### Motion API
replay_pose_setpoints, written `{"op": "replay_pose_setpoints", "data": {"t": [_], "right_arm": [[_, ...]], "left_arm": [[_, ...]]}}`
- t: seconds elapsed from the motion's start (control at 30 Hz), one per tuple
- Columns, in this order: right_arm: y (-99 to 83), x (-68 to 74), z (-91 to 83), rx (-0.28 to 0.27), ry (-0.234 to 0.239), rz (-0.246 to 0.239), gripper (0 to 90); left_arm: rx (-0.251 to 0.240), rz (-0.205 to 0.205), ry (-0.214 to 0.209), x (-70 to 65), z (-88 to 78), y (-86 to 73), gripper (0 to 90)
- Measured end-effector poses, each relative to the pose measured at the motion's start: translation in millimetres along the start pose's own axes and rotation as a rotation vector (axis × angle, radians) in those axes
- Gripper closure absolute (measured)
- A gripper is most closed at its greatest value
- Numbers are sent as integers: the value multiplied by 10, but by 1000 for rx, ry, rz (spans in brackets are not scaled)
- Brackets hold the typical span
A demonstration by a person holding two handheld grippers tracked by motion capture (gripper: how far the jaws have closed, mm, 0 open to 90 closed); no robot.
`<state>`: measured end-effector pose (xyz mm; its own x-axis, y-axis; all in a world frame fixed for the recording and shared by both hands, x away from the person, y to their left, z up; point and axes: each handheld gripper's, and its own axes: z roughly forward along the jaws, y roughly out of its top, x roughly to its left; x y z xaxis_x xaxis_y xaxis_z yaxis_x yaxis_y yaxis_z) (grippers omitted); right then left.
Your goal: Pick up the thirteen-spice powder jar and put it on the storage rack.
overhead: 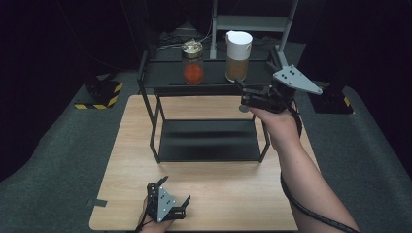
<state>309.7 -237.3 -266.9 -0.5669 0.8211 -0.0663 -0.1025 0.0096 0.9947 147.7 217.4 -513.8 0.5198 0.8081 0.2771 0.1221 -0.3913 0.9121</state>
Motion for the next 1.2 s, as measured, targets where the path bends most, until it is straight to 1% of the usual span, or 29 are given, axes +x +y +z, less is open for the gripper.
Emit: {"op": "replay_pose_setpoints", "data": {"t": [0.27,0.47,0.73,0.9,1.03,1.2], "right_arm": [[-117,-16,-199,0,-1,-3,0],[-206,-18,-298,9,-1,-11,0],[-364,9,-431,26,5,-40,0],[-479,25,-505,41,8,-54,0],[-584,49,-564,61,7,-81,0],[-748,75,-648,94,1,-94,0]], "left_arm": [[0,3,-2,3,0,0,6],[0,6,-2,-2,2,1,6],[4,3,-9,16,6,8,6],[-1,4,-9,12,2,-1,6],[-3,3,-5,6,-2,-5,6],[-5,5,-4,2,-5,-9,6]]}}
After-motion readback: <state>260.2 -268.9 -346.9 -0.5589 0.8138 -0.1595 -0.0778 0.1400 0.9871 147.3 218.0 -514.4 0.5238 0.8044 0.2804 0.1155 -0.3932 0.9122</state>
